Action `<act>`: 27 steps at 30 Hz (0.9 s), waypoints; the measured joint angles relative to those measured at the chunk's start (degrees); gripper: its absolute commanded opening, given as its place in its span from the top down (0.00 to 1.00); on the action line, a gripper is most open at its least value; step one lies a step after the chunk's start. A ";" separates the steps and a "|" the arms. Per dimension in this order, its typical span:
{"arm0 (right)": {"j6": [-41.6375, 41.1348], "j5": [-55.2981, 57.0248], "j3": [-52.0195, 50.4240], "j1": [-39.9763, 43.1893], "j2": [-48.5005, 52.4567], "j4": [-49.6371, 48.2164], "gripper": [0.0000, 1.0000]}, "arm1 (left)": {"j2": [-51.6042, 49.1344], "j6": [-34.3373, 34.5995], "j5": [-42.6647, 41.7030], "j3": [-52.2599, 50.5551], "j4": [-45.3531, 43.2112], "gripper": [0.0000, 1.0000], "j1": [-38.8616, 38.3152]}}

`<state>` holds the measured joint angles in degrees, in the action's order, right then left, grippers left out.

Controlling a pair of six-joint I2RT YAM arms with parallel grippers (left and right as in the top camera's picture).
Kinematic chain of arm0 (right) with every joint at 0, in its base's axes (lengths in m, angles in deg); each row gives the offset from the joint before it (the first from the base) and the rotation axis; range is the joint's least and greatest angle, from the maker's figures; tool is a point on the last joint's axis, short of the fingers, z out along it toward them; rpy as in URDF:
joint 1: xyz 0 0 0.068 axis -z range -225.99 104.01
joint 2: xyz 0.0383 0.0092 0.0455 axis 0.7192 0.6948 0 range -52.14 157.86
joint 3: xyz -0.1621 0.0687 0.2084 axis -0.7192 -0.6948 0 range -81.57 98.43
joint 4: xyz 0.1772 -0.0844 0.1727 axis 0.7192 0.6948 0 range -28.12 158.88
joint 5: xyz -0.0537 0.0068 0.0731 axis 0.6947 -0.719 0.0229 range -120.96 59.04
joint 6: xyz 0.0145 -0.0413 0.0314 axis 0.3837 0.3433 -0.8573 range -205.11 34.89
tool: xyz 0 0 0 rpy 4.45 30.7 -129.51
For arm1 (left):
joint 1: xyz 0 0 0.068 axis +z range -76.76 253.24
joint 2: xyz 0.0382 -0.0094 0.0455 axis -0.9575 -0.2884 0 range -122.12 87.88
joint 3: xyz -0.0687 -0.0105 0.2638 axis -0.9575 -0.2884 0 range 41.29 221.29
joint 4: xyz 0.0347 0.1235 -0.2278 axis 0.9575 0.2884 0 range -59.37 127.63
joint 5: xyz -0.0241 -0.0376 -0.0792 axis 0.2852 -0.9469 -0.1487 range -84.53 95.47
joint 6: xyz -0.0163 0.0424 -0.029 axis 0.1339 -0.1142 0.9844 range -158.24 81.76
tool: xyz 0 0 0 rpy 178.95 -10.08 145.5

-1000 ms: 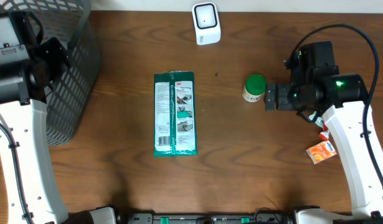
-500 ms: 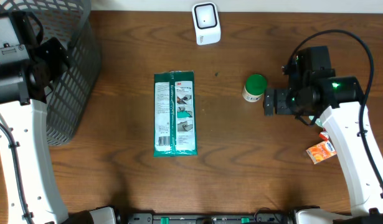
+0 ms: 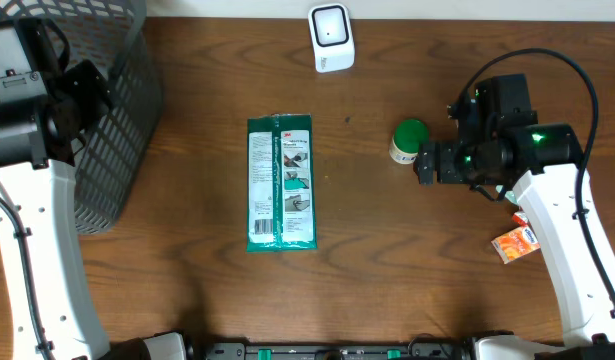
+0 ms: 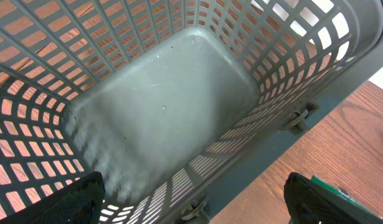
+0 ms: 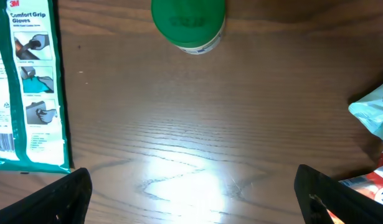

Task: Scan the item barcode

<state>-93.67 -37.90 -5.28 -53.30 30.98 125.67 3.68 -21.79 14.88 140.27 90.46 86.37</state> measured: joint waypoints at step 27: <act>-0.09 -0.50 -0.02 0.00 0.00 -4.98 0.01 | 0.00 0.00 0.00 0.00 0.00 0.07 0.00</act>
<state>-93.76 -38.41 -5.30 -53.30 30.98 120.69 3.68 -21.79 14.88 140.27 90.46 86.37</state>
